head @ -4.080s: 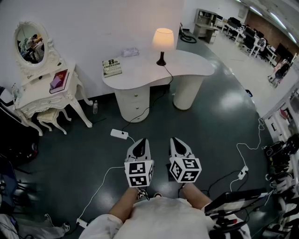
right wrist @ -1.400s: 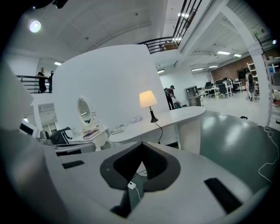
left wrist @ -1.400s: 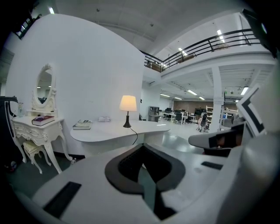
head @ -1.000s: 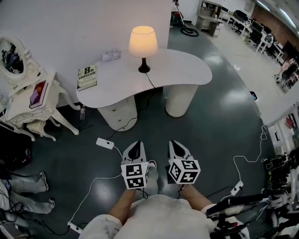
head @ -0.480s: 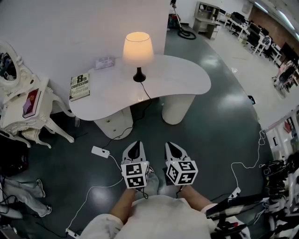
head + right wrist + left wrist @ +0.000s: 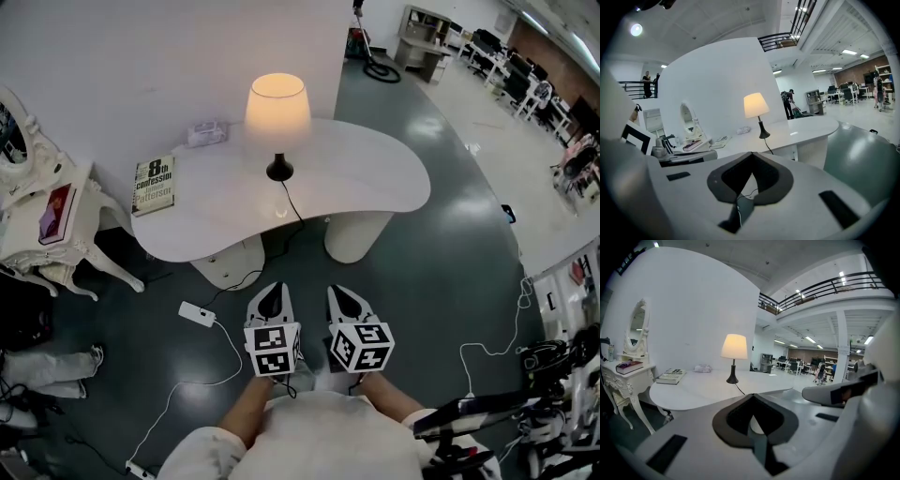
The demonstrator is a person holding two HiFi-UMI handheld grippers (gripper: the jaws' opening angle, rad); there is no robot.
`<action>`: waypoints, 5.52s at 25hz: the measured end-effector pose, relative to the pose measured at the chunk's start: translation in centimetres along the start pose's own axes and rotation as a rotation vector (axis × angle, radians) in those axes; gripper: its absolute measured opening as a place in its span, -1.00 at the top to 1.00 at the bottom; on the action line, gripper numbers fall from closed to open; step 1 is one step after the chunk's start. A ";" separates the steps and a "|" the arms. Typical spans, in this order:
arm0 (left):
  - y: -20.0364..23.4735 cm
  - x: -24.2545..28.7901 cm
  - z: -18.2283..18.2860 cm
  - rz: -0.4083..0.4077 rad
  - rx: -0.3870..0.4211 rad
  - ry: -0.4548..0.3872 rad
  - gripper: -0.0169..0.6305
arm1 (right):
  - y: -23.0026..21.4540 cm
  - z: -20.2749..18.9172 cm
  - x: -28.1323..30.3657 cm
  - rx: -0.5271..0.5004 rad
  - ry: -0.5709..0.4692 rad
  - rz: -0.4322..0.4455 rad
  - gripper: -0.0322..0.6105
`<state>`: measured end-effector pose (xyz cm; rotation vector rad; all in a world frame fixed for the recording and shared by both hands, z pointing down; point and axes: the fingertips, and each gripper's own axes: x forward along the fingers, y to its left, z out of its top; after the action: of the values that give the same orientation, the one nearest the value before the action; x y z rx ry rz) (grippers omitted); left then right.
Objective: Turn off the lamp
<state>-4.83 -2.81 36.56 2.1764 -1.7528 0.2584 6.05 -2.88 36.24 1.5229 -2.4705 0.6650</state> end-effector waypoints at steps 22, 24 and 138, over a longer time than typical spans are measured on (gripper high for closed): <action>3.3 8.4 0.7 0.081 -0.024 0.070 0.96 | -3.2 2.4 9.0 -0.022 0.087 0.067 0.90; 3.0 8.7 0.5 0.093 -0.024 0.084 0.96 | -3.8 2.3 9.3 -0.018 0.100 0.078 0.90; 10.0 36.9 -24.5 0.313 0.296 0.213 0.59 | -22.1 -21.8 26.3 0.150 0.211 0.052 0.90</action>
<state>-4.59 -29.29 73.42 1.9566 -2.0263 0.8414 11.20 -22.64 71.40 1.3608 -2.3542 0.9861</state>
